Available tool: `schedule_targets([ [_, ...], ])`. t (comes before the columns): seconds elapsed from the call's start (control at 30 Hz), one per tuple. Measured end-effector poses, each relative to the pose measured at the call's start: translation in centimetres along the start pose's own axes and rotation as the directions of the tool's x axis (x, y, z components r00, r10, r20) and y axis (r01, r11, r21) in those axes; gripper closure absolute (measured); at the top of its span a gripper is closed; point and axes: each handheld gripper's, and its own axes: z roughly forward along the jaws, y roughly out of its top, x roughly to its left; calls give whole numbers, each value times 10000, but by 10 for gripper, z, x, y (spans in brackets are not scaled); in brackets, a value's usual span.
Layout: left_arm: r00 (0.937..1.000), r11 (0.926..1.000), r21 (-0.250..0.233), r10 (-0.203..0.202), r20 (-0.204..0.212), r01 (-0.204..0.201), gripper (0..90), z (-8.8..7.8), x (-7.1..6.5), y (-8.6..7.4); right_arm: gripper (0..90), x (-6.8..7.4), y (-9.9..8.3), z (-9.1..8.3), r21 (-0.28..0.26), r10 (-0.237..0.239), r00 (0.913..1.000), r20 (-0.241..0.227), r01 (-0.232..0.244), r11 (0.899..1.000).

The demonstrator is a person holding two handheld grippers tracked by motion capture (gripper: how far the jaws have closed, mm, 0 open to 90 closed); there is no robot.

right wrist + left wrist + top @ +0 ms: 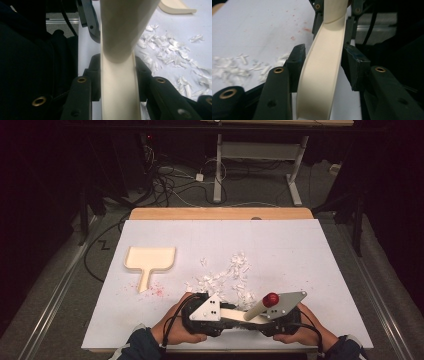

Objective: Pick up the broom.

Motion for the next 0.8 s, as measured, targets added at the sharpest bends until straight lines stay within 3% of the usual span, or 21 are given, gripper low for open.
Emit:
schedule_targets([
  [0.1, 9973, 9987, -424, -298, -677, 270, 409, -10, 4, -2, 678, -3, 0, -6, -13, 237, 9990, 377, -237, 9997],
  [0.13, 9973, 9987, -424, -298, -677, 270, 337, -10, 4, -2, 677, -5, 0, -10, -89, 352, 9977, 577, -348, 9994],
  [0.17, 9935, 9977, -547, -457, -1041, 401, 337, -14, 5, -3, 677, -5, 0, -10, -89, 352, 9977, 577, -348, 9994],
  [0.2, 9831, 9957, -759, -660, -1707, 537, 275, -24, 8, -7, 677, -10, -1, -20, -306, 620, 9936, 940, -594, 9978],
  [0.23, 9831, 9957, -759, -660, -1707, 537, 253, -24, 8, -7, 677, -10, -1, -20, -306, 620, 9936, 940, -594, 9978],
  [0.27, 9673, 9961, -721, -677, -2443, 515, 219, -32, 8, -14, 677, -14, -1, -32, -643, 904, 9860, 1399, -820, 9946],
  [0.33, 9501, 9942, -886, -853, -3002, 612, 197, -42, 8, -23, 677, -19, -2, -45, -910, 1208, 9757, 1830, -1055, 9902],
  [0.43, 9112, 9945, -676, -1004, -3996, 799, 164, -56, 8, -40, 677, -27, -4, -64, -1304, 1812, 9463, 2677, -1507, 9799],
  [0.47, 9112, 9945, -676, -1004, -3996, 799, 162, -56, 8, -40, 677, -29, -6, -70, -1438, 2016, 9328, 2987, -1648, 9758],
  [0.5, 8865, 9904, -694, -1383, -4416, 1199, 162, -64, 8, -56, 676, -32, -7, -75, -1615, 2332, 9183, 3199, -1897, 9685],
  [0.53, 8756, 9865, -732, -1638, -4544, 1465, 162, -67, 7, -64, 676, -36, -10, -81, -1716, 2500, 9046, 3454, -2010, 9644],
  [0.6, 8480, 9824, -490, -1806, -4983, 1804, 162, -71, 4, -80, 676, -42, -16, -90, -1821, 2840, 8724, 3979, -2282, 9564],
  [0.63, 8480, 9824, -490, -1806, -4983, 1804, 162, -71, 4, -80, 676, -42, -16, -90, -1821, 2840, 8724, 3979, -2282, 9564],
  [0.67, 8371, 9781, -491, -1987, -5098, 2022, 162, -73, 2, -89, 676, -49, -22, -96, -1828, 3141, 8393, 4437, -2584, 9486],
  [0.7, 8218, 9727, -158, -2044, -5318, 2317, 162, -76, -2, -105, 676, -52, -26, -98, -1829, 3262, 8279, 4562, -2715, 9449],
  [0.73, 8218, 9727, -158, -2044, -5318, 2317, 162, -76, -2, -105, 676, -56, -29, -99, -1832, 3432, 8099, 4756, -2904, 9392],
  [0.77, 8065, 9621, -101, -2340, -5430, 2724, 162, -79, -4, -119, 676, -59, -32, -100, -1809, 3610, 7922, 4920, -3125, 9325],
  [0.8, 8065, 9621, -101, -2340, -5430, 2724, 162, -79, -4, -119, 676, -59, -32, -100, -1809, 3610, 7922, 4920, -3125, 9325],
])
